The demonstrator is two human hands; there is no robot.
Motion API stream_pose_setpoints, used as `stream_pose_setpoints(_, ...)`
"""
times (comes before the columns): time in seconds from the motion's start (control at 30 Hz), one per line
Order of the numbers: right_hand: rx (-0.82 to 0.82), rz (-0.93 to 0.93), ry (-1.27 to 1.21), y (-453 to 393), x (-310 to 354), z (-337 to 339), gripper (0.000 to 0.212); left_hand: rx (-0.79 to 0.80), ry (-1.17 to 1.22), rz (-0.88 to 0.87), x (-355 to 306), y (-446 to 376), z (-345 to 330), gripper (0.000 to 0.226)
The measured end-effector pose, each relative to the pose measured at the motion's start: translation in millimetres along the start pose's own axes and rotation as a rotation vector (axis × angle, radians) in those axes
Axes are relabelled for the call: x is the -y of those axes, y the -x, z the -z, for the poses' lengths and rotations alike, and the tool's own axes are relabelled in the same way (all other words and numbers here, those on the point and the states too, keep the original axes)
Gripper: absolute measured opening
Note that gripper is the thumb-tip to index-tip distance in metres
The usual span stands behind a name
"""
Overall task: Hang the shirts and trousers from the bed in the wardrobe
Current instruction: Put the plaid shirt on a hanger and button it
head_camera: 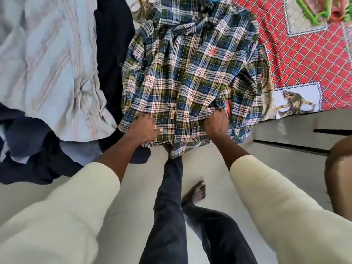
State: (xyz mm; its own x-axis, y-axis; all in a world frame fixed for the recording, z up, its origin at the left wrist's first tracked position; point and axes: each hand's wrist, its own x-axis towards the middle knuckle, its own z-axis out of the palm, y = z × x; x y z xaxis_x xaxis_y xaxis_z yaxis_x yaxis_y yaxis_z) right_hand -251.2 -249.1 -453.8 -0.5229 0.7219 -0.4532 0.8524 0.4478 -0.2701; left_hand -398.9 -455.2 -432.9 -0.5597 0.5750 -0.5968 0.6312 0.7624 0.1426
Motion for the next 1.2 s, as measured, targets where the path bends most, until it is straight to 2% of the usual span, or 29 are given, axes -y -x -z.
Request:
stream_pose_setpoints(0.1,-0.007,-0.247,-0.015,-5,-13,12,0.052,-0.172,0.133,0.032,-31,-2,1,0.033)
stream_pose_setpoints(0.13,-0.036,-0.271,-0.035,-5,-14,15,0.056,-0.195,0.182,0.057,-44,-7,0,0.034)
stream_pose_setpoints(0.17,-0.083,-0.211,-0.043,-4,-13,16,0.055,-0.191,0.223,0.103,-55,-12,-1,0.038)
stream_pose_setpoints(0.23,-0.120,0.101,0.006,5,-2,14,0.047,-0.140,0.254,0.188,-65,-23,-7,0.041)
stream_pose_setpoints(0.3,0.066,0.349,0.058,15,9,7,0.059,-0.116,0.211,0.202,-65,-27,-14,0.029)
stream_pose_setpoints(0.33,0.194,0.370,0.104,18,9,2,0.066,-0.106,0.174,0.202,-62,-27,-17,0.029)
stream_pose_setpoints(0.4,0.324,0.383,0.231,18,1,-5,0.067,-0.082,0.121,0.194,-55,-20,-25,0.041)
stream_pose_setpoints(0.53,0.301,0.324,0.217,12,-7,-2,0.057,-0.045,0.071,0.160,-41,-5,-31,0.069)
stream_pose_setpoints(0.6,0.241,0.385,0.318,1,-9,6,0.047,-0.006,0.096,0.210,-46,-8,-25,0.079)
stream_pose_setpoints(0.67,0.221,0.327,0.350,-17,-19,14,0.043,0.008,0.104,0.261,-56,-16,-21,0.071)
stream_pose_setpoints(0.73,0.252,0.176,0.330,-39,-34,16,0.048,-0.007,0.058,0.253,-62,-24,-21,0.048)
stream_pose_setpoints(0.8,0.277,-0.002,0.229,-63,-47,12,0.057,-0.063,0.105,0.173,-55,-25,-24,0.023)
stream_pose_setpoints(0.87,0.306,-0.089,0.138,-71,-41,19,0.058,-0.095,0.270,0.081,-42,-17,-26,0.004)
stream_pose_setpoints(0.93,0.302,-0.103,0.121,-58,-23,31,0.053,-0.074,0.305,-0.001,-32,0,-30,0.011)
stream_pose_setpoints(0.97,0.238,-0.100,0.136,-49,-13,33,0.047,-0.066,0.258,-0.014,-28,8,-32,0.010)
stream_pose_setpoints(1.03,0.012,0.048,0.180,-29,12,31,0.041,-0.064,0.157,0.024,-22,18,-34,0.006)
stream_pose_setpoints(1.07,-0.048,0.190,0.156,-20,23,24,0.047,-0.055,0.146,0.062,-23,19,-35,0.013)
stream_pose_setpoints(1.13,0.041,0.427,0.100,-8,37,8,0.065,-0.043,0.186,0.101,-31,18,-32,0.025)
stream_pose_setpoints(1.2,0.216,0.450,0.156,-7,35,-11,0.077,-0.026,0.131,0.124,-42,16,-30,0.049)
